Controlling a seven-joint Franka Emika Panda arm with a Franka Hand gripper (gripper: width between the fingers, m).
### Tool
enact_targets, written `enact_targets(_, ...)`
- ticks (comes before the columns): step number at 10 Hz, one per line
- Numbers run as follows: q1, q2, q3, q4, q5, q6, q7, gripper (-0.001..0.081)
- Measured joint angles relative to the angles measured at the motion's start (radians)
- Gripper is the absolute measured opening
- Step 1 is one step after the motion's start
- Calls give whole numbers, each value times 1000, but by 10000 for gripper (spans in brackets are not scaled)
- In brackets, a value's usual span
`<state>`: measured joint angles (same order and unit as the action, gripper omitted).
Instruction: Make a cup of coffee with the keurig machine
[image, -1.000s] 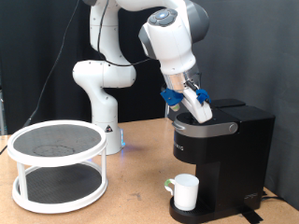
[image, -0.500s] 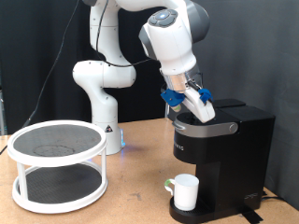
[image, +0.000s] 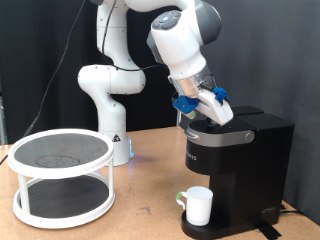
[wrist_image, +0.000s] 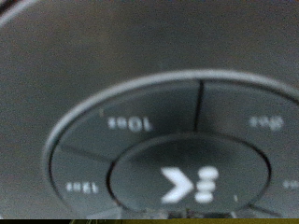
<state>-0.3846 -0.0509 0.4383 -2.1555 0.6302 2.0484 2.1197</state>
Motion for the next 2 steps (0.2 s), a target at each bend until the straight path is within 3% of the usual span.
enact_targets(2, 0, -39, -7, -10, 15, -10, -5, 5)
